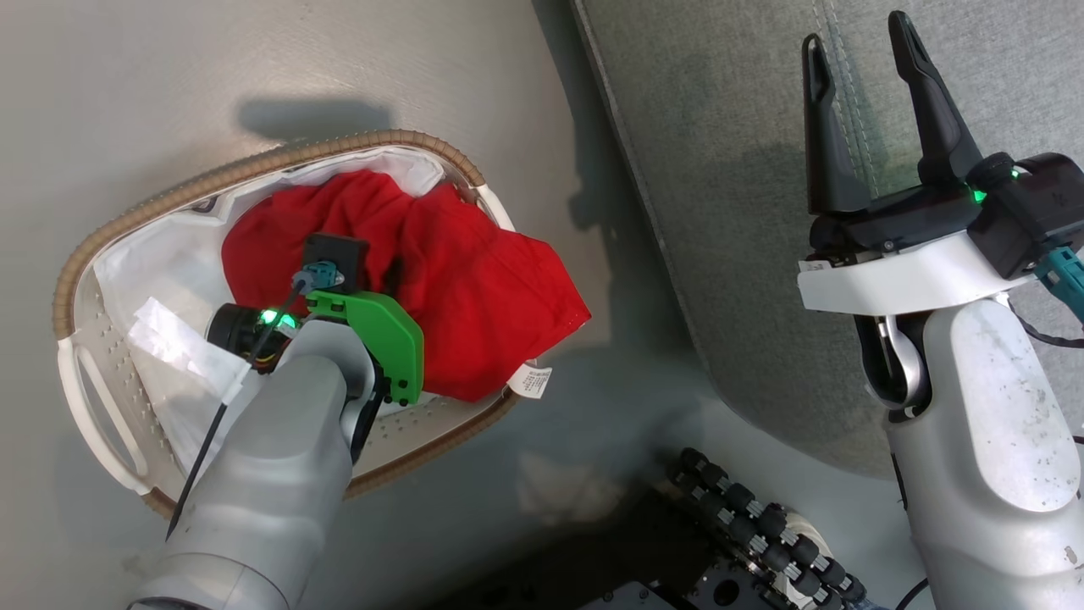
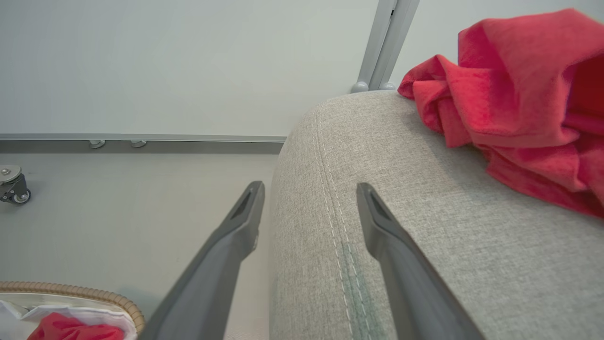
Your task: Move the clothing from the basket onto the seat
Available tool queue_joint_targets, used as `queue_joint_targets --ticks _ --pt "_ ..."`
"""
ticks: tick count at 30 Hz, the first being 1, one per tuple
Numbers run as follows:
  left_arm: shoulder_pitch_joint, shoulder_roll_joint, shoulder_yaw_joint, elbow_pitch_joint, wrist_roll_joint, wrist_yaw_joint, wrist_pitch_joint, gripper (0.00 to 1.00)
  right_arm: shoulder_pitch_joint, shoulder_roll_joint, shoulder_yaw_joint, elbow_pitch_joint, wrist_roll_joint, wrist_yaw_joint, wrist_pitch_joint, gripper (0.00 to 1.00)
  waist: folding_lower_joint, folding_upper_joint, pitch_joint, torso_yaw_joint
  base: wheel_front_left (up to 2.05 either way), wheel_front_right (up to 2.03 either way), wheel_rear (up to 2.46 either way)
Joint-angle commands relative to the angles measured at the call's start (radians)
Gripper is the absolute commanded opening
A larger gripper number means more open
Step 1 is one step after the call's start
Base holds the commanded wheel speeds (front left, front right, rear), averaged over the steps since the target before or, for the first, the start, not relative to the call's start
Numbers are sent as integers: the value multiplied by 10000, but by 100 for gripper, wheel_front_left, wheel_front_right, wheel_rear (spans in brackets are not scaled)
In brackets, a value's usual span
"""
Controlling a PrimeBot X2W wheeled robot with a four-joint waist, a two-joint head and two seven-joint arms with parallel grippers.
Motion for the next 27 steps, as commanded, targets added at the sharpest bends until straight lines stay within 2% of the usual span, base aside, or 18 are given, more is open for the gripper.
queue_joint_targets --ticks 1,8,14,20,27 --pt "-33 71 -111 23 -42 -32 -78 0 -52 -13 -26 65 -31 -14 -16 100 -1 0 -98 47 0 0 0" --pt "52 70 -290 77 -169 -84 -604 0 132 -15 -166 342 -358 -14 -16 100 -1 0 -769 410 0 0 0" --pt "332 74 -411 -210 -189 -99 -986 0 448 -18 -253 694 -695 -14 -16 100 -1 0 -1857 940 0 0 0" --pt "956 57 -605 -1146 -54 -114 -1057 0 905 -19 -347 971 -1195 -14 -16 100 -1 0 -3236 1573 0 0 0" --pt "1713 253 -692 -2889 260 -111 -1059 0 1651 -25 -468 1280 -1629 -14 -16 100 -1 0 -5015 2266 0 0 0"
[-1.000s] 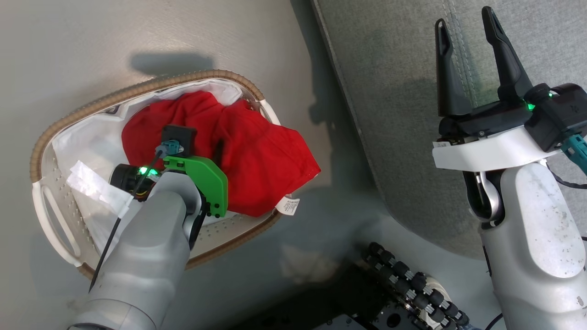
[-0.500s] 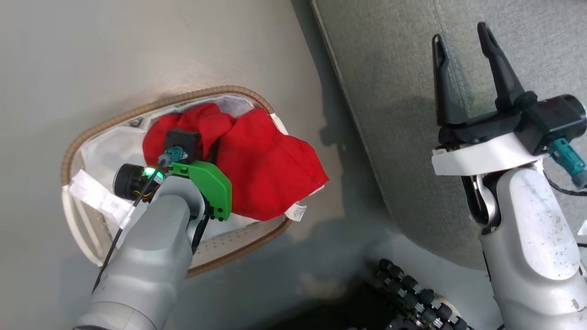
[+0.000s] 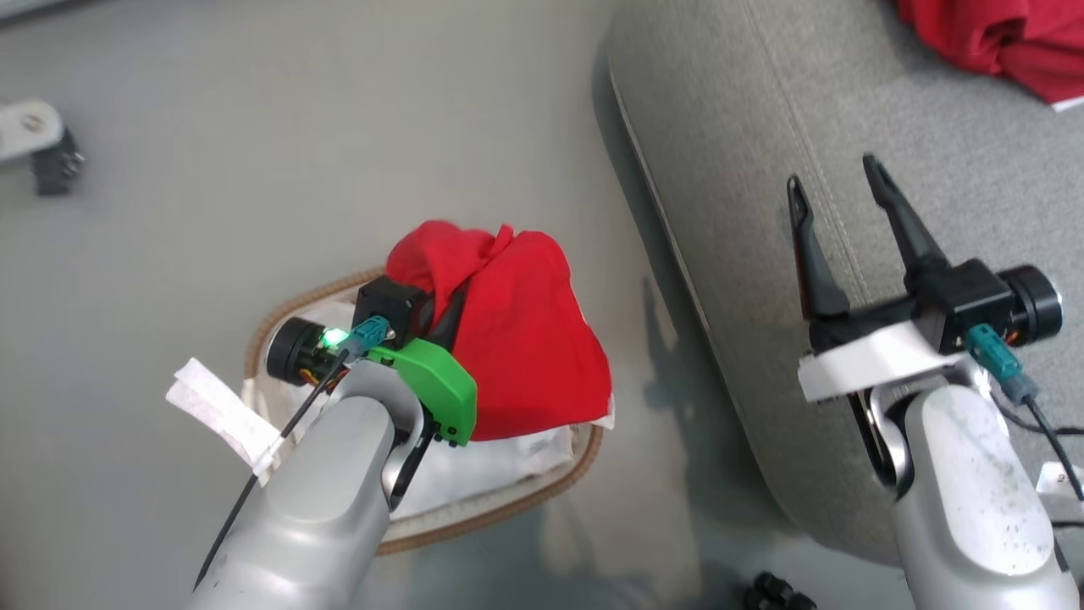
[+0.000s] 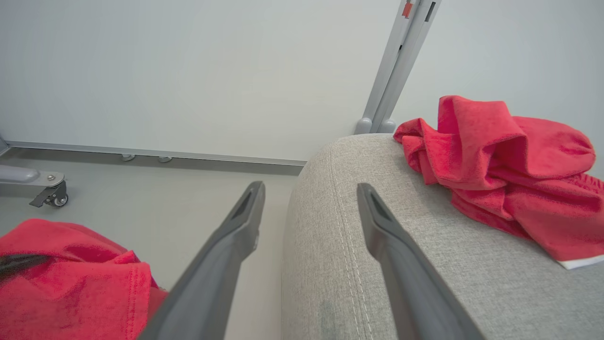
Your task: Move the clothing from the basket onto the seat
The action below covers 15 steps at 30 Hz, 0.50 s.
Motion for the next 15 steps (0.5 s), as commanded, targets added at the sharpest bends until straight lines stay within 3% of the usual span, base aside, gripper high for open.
queue_joint_targets --ticks 1,15 --pt "242 60 20 -370 151 -21 -32 0 359 -43 -65 117 -120 -14 -16 100 1 0 -1791 1036 0 0 0" --pt "-72 1111 27 -3368 1208 -22 -34 0 1631 -40 245 619 -255 -14 -16 100 1 0 -4196 1606 0 0 0"
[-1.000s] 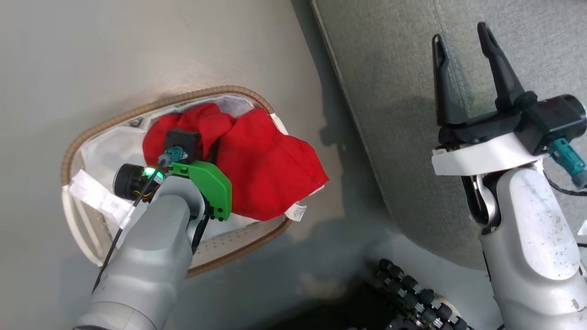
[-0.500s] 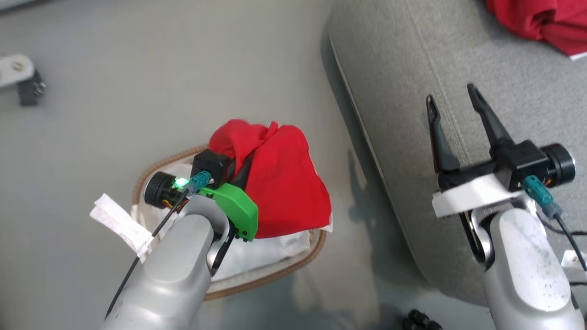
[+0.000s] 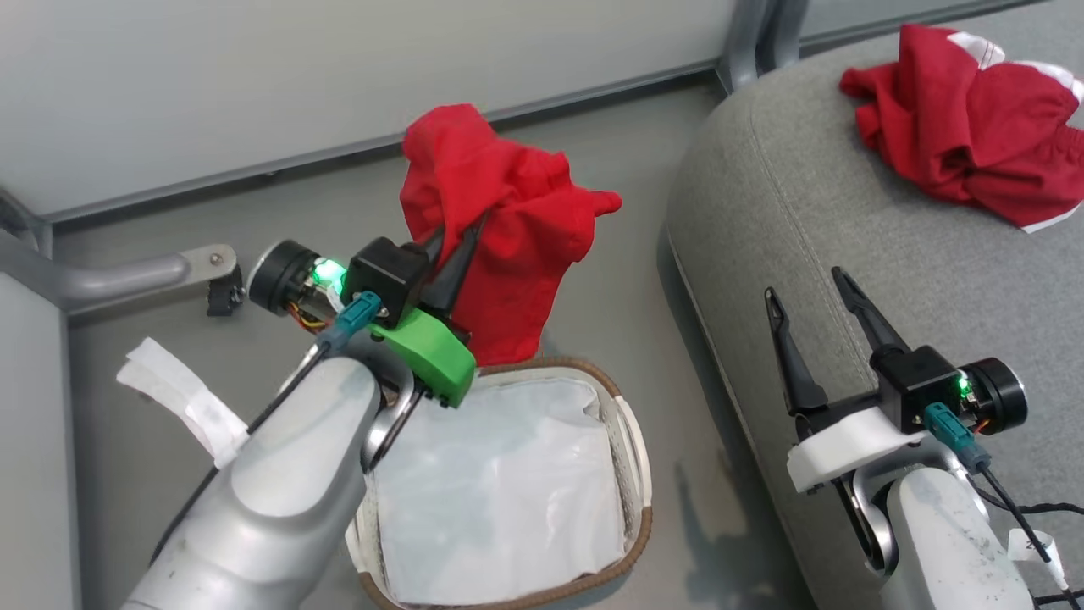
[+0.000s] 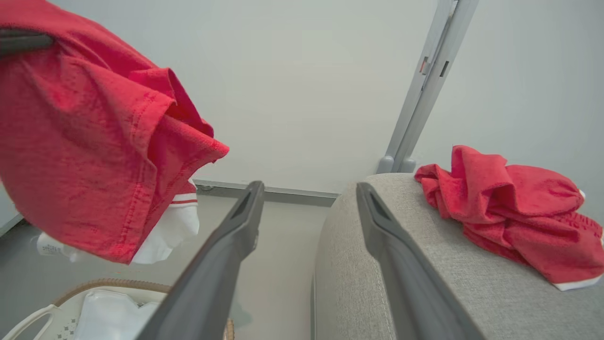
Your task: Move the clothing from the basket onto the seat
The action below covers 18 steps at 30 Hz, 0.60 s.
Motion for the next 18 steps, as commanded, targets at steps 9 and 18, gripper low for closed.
queue_joint_targets --ticks 9,18 --pt "-1303 473 -427 -608 161 -21 -32 0 288 -33 970 220 202 -14 -16 100 1 0 -1770 620 0 0 0" --pt "-2159 478 -1168 -935 -191 -21 173 0 88 -28 2250 184 1472 -14 -16 100 1 0 -2253 754 0 0 0"
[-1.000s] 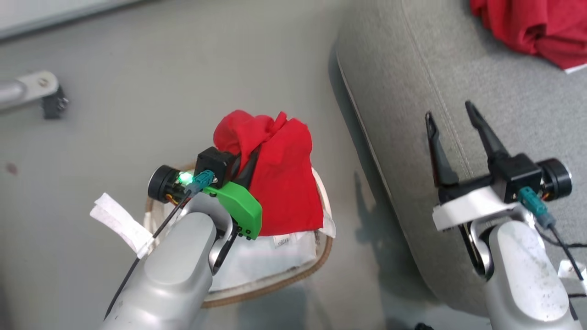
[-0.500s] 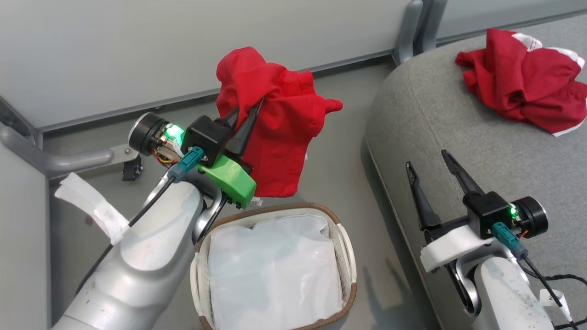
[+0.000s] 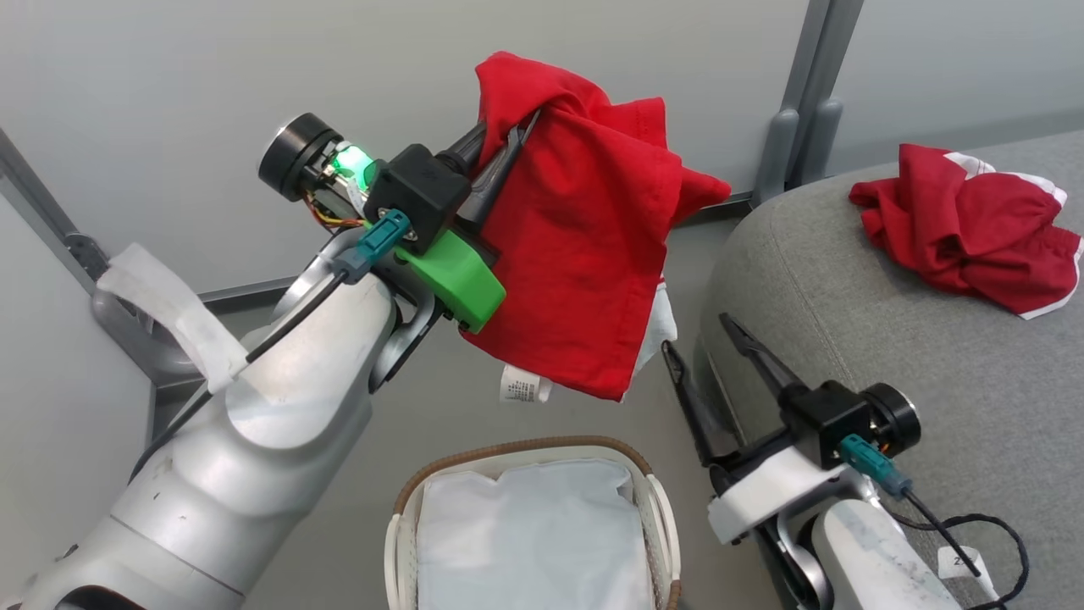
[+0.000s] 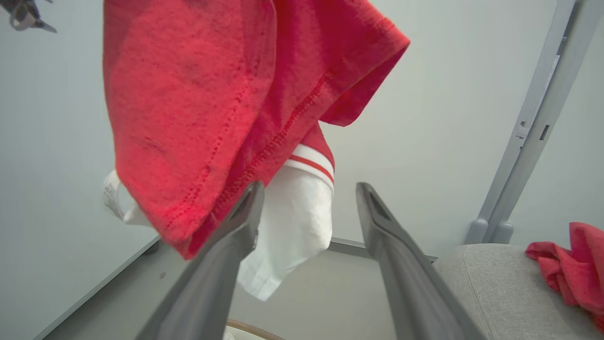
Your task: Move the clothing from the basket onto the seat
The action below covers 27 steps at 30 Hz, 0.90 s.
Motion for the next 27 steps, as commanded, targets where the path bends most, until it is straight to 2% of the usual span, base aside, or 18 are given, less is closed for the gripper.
queue_joint_targets --ticks 1,11,18,23,24,26,27 --pt "-225 15 -93 -70 -82 -19 43 0 -102 -25 180 -18 141 -14 -16 100 1 0 -106 116 0 0 0" --pt "-541 -100 -567 -456 -379 -7 129 0 -767 -32 1250 205 238 -14 -16 100 1 0 -211 472 0 0 0" --pt "-344 -236 -943 -737 -552 -8 223 0 -1852 -24 1826 913 2 -14 -16 100 1 0 -277 741 0 0 0" --pt "-111 -323 -1147 -850 -788 -8 286 0 -2471 -29 2208 1051 246 -14 -16 100 1 0 -333 852 0 0 0" --pt "-74 -324 -1170 -863 -829 -8 288 0 -2562 -29 2274 1064 308 -12 -16 92 1 0 -345 871 0 0 0" --pt "0 -332 -1202 -858 -886 -8 304 0 -2709 -30 2362 1088 402 -14 -16 48 1 0 -361 890 0 0 0" --pt "24 -334 -1210 -854 -913 -7 299 0 -2752 -29 2394 1108 431 -14 -16 39 1 0 -365 895 0 0 0"
